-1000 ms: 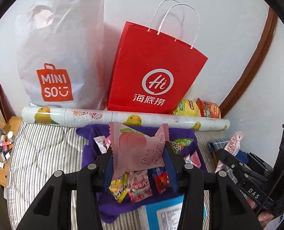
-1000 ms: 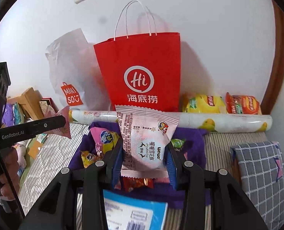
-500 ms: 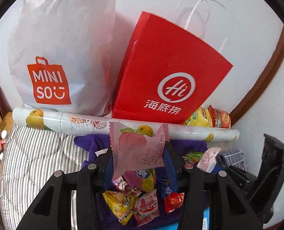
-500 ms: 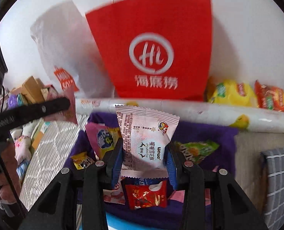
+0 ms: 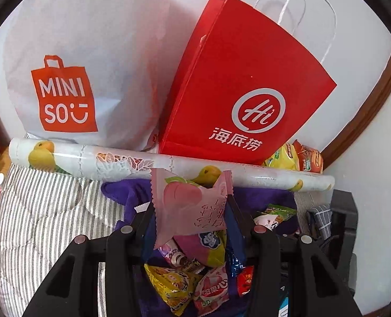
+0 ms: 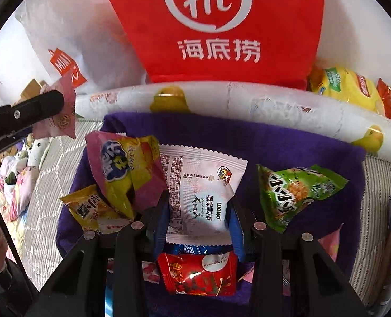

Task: Organize snacks
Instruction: 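Lower the pink and peach packets onto the towel among the snacks, then open the right tool on the pink packet while the left tool releases the peach packet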

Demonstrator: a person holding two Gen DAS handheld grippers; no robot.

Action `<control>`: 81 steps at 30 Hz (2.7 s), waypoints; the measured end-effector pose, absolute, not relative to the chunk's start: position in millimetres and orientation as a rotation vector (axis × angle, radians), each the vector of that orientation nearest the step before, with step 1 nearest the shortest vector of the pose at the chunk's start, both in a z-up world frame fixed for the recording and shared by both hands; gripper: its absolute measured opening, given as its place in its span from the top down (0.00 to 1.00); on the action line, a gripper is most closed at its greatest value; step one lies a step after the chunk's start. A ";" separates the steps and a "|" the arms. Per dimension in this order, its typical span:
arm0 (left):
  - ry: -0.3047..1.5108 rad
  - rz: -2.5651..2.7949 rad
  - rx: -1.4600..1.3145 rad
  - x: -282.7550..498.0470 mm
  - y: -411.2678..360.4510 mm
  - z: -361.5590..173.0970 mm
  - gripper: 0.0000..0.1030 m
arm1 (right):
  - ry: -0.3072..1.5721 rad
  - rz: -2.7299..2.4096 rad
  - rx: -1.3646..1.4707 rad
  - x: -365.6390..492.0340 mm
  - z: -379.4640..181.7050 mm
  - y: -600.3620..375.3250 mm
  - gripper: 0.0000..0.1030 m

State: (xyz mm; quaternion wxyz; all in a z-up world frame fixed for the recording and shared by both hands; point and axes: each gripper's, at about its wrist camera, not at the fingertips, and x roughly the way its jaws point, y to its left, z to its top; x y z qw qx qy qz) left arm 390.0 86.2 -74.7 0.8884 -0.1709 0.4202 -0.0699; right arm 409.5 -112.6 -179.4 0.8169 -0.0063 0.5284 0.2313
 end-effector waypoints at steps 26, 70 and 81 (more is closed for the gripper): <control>0.920 -0.282 -0.307 381.5 43.6 -81.5 0.57 | 0.913 0.334 -0.108 384.3 -109.7 -172.5 0.37; 1.043 -0.324 -0.079 391.0 -46.7 -121.8 0.43 | 0.915 0.236 -0.035 385.2 -96.0 -219.9 0.33; 1.004 -0.311 -0.099 387.1 -40.7 -106.8 0.34 | 0.915 0.227 -0.019 384.9 -91.8 -223.9 0.33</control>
